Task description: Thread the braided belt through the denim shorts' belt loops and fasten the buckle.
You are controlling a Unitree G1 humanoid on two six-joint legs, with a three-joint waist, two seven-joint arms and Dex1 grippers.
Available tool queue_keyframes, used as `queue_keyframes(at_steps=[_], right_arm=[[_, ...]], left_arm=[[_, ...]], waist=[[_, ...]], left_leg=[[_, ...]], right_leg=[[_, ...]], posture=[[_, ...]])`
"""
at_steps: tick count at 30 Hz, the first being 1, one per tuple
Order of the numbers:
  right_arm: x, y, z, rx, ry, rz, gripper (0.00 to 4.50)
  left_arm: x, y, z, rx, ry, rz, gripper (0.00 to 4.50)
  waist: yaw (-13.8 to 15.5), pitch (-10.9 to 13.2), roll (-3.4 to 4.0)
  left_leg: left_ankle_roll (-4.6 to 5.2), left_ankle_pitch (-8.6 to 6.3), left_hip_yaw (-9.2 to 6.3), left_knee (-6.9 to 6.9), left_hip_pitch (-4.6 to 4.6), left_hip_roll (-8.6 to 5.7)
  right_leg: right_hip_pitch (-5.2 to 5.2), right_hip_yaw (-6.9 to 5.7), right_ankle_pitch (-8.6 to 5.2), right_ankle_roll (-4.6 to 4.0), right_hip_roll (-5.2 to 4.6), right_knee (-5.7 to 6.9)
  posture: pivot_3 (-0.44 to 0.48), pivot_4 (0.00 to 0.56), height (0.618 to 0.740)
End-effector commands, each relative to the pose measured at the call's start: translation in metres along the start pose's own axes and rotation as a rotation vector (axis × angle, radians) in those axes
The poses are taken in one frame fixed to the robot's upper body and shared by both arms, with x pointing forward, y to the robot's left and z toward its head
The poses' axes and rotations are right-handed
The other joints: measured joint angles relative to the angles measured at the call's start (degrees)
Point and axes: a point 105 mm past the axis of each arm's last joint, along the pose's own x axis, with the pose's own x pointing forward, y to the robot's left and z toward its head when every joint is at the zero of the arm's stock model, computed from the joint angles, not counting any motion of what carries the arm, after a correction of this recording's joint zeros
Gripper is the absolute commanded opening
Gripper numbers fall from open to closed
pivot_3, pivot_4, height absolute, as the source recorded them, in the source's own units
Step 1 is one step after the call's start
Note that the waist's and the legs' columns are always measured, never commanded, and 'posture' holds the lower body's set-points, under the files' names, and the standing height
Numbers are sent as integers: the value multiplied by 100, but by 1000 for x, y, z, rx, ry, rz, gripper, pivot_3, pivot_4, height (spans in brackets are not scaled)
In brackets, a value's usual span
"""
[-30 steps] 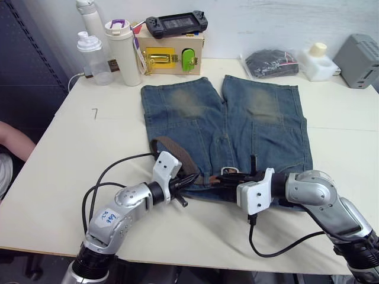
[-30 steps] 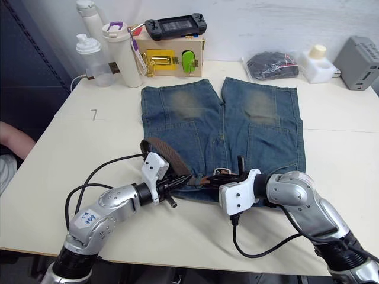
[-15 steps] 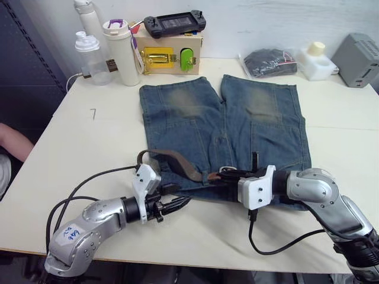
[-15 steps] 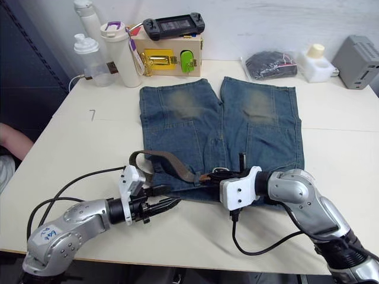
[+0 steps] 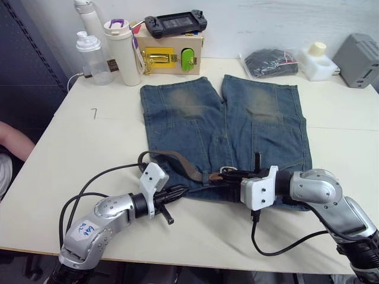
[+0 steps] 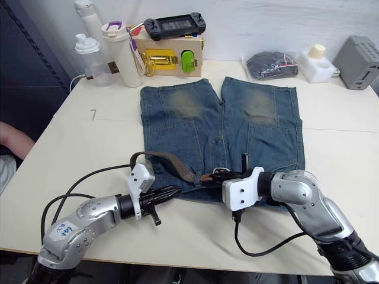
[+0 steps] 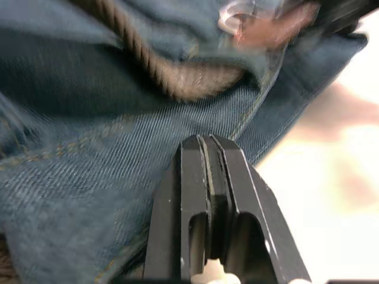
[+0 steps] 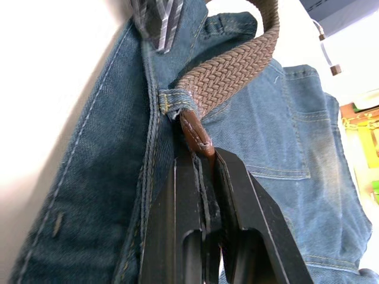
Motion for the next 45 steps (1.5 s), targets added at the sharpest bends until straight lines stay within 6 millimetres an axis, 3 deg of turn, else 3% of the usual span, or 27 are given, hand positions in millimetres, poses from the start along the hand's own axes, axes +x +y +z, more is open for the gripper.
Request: queue_keyframes(at_steps=[1,11,17,20,22,26,29,31,37,45], right_arm=[[-18,-24,9,-21,-6,-83,0],[-94,-83,-17,171,117,-255,0],[-122,-103,-31,231,158,-339,0],[-114,-103,-25,232,121,-317,0],[-104,-102,-17,236,77,-298,0],[-86,-99,-3,235,10,-259,0],[-70,-92,9,222,-30,-208,0],[-63,-89,12,209,-36,-185,0],[-50,-80,18,218,-75,-144,0],[-47,-80,25,238,-99,-136,0]], left_arm=[[1,5,-19,49,97,39,79],[1,6,-27,97,132,39,79],[1,6,-26,111,119,46,79],[0,7,-19,149,91,54,79],[-2,2,-3,143,12,24,79],[-13,-16,39,79,-180,-111,1231],[-27,-28,70,26,-289,-231,2521],[-31,-25,86,20,-336,-235,3369],[-5,0,106,206,-337,-49,3369],[23,17,103,260,-351,16,3369]], waist=[[22,0,0],[24,1,4],[21,0,6],[17,1,19],[16,1,25],[8,6,29],[9,7,29],[9,7,29],[4,10,22],[-6,11,21]], left_leg=[[0,0,-1,1,0,0],[1,0,1,2,2,-2],[2,1,0,-1,3,2],[2,1,1,-2,2,2],[2,1,3,-3,2,4],[2,1,2,-4,-2,11],[1,1,-2,-6,-3,16],[0,2,-8,-6,-3,16],[-1,3,0,-5,-1,17],[-1,3,-2,-10,-2,21]], right_leg=[[1,0,0,0,0,0],[7,-3,0,0,-2,-7],[10,-9,0,0,-3,-18],[10,-9,0,0,-2,-21],[10,-10,0,0,-3,-24],[9,-21,0,0,0,-32],[7,-30,0,1,0,-34],[10,-37,0,1,1,-36],[22,-50,2,3,-7,-46],[22,-125,3,5,-34,-46]], posture=[[0,150,645],[0,150,645],[0,150,645],[0,150,645],[0,150,645],[0,150,645],[0,150,645],[0,150,645],[0,150,645],[0,150,645]])
